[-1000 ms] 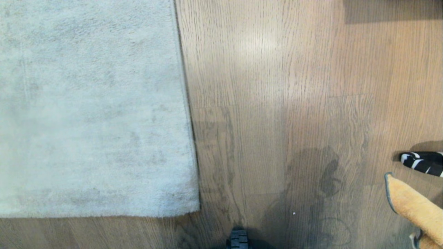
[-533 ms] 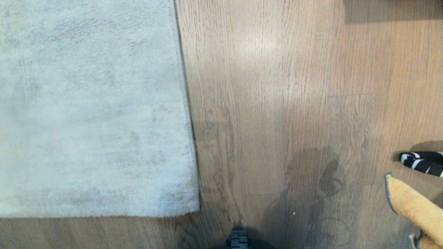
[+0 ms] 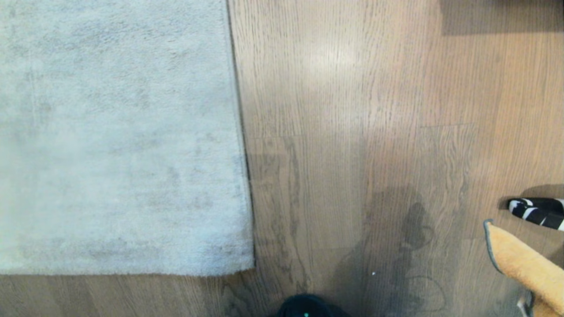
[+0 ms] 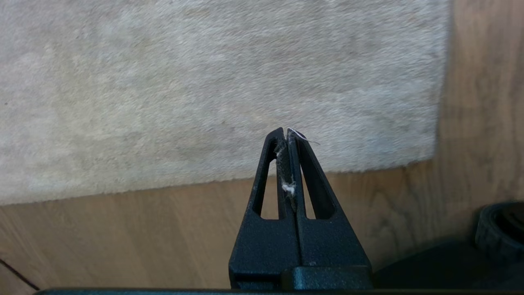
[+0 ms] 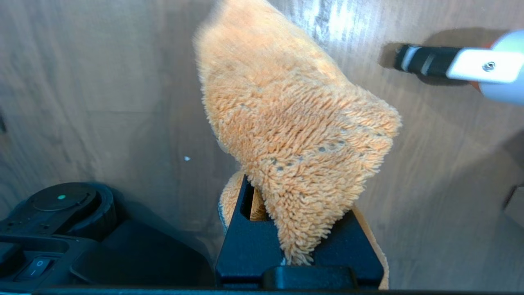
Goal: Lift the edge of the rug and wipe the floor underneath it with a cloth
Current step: Put down the rag
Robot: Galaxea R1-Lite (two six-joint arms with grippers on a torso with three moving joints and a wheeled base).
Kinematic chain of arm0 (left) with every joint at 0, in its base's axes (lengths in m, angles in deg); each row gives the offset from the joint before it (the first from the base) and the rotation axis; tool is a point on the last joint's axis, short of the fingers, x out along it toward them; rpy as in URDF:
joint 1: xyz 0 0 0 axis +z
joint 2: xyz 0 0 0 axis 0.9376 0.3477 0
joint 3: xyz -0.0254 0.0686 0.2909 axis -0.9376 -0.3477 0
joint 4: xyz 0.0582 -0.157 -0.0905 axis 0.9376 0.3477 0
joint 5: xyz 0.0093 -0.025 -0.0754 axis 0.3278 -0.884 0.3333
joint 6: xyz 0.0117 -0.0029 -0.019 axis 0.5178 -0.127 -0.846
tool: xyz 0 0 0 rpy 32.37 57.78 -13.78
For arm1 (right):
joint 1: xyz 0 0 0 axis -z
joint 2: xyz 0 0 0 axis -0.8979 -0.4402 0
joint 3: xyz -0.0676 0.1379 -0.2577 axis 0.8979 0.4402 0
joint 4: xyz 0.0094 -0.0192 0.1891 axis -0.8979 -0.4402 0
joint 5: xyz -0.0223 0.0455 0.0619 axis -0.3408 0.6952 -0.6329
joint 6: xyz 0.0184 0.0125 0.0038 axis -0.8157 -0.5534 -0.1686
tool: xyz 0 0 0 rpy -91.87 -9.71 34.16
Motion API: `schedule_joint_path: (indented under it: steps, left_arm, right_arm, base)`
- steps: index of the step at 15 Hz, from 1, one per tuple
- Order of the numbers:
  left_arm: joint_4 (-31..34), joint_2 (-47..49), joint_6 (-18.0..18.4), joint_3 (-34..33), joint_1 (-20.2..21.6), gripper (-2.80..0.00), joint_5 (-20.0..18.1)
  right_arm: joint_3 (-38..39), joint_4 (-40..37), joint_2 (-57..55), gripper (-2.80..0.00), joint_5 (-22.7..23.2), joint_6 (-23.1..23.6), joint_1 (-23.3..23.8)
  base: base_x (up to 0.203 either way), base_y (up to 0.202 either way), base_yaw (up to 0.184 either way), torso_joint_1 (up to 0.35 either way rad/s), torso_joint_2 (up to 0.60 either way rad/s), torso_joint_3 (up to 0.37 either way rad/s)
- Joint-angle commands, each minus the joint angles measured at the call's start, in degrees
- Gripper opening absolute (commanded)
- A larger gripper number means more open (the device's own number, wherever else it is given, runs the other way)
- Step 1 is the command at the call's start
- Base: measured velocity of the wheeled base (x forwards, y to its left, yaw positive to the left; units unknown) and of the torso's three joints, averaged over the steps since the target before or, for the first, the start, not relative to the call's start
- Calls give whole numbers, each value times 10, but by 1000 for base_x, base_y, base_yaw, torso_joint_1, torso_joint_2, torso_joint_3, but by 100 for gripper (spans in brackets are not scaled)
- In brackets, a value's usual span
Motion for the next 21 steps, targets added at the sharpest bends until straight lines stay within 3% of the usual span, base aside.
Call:
schedule_joint_path:
  steps: [1, 12, 21]
  left_arm:
    - [0, 0, 0, 0, 0, -280, 0]
    - [0, 0, -2, 0, 0, -280, 0]
    - [1, 0, 1, 0, 0, -280, 0]
  right_arm:
    - [0, 0, -1, -280, 0, 0, 0]
    - [0, 0, -1, -280, 0, 0, 0]
    - [0, 0, -1, -280, 0, 0, 0]
  base:
    - [1, -146, 4, -1, 2, 2]
    - [0, -184, 1, 1, 2, 3]
    - [0, 0, 0, 0, 0, 0]
